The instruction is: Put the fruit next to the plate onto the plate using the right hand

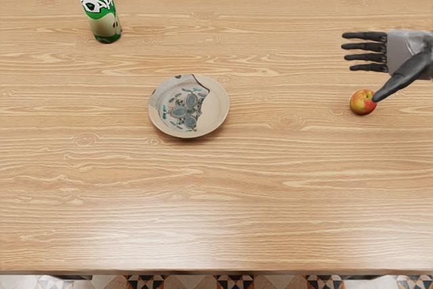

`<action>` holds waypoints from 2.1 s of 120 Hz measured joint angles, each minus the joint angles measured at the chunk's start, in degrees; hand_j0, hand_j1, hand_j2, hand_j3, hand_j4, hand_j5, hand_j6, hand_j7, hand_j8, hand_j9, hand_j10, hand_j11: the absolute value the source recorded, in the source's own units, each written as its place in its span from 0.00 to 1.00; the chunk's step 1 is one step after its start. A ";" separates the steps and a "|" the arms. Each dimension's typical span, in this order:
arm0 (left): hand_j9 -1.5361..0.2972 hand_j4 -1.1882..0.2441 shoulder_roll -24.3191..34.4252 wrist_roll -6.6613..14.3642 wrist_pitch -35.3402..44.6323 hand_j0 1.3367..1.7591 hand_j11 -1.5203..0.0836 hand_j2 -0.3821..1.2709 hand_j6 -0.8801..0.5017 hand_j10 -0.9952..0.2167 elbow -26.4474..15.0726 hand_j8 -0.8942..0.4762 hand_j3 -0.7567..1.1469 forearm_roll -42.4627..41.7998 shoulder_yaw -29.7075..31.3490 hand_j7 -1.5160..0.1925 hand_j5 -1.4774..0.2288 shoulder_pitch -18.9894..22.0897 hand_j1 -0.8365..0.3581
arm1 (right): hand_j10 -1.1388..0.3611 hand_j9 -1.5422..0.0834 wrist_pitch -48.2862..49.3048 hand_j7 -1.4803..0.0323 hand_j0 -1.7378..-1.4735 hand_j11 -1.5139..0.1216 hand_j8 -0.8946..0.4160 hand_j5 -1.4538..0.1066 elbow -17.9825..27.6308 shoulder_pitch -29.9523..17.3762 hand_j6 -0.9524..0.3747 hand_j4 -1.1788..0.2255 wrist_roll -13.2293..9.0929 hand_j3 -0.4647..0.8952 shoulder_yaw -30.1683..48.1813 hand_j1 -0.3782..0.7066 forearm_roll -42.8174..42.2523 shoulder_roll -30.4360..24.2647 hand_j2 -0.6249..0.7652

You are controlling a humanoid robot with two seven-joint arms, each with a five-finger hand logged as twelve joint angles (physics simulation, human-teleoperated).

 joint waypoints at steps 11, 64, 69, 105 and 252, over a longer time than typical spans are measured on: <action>0.66 0.66 0.00 0.00 0.00 0.76 0.75 0.26 0.46 0.62 -0.01 0.47 0.40 0.00 0.00 0.70 0.68 0.00 0.75 | 0.74 0.92 0.00 0.95 0.30 0.90 0.66 0.90 0.84 0.27 0.69 0.81 -0.82 0.34 0.23 0.07 -1.42 0.34 0.44; 0.66 0.66 0.00 0.00 -0.01 0.76 0.75 0.26 0.46 0.62 0.02 0.47 0.40 0.00 0.00 0.70 0.68 0.00 0.75 | 0.73 0.92 -22.11 0.94 0.30 0.89 0.65 0.90 15.55 2.72 0.68 0.81 -11.93 0.34 -0.26 0.07 -34.56 2.74 0.44; 0.66 0.66 0.00 0.00 -0.01 0.76 0.75 0.26 0.46 0.62 0.01 0.47 0.40 0.00 0.00 0.70 0.68 0.00 0.75 | 0.73 0.92 -28.88 0.94 0.30 0.89 0.65 0.90 16.28 2.52 0.68 0.81 -12.10 0.34 -2.08 0.07 -36.11 4.11 0.44; 0.66 0.66 0.00 0.00 0.00 0.76 0.75 0.26 0.46 0.62 0.01 0.47 0.40 0.00 0.00 0.70 0.68 0.00 0.75 | 0.72 0.90 -57.00 0.93 0.30 0.88 0.64 0.89 13.03 -3.32 0.67 0.80 -14.38 0.34 -10.89 0.09 -48.80 14.13 0.44; 0.66 0.66 0.00 0.00 -0.01 0.76 0.75 0.26 0.46 0.62 0.00 0.47 0.40 0.00 0.00 0.70 0.68 0.00 0.75 | 0.47 0.60 -62.47 0.61 0.30 0.58 0.35 0.57 -2.24 -1.75 0.40 0.53 -15.97 0.34 -18.87 0.50 -49.42 24.67 0.39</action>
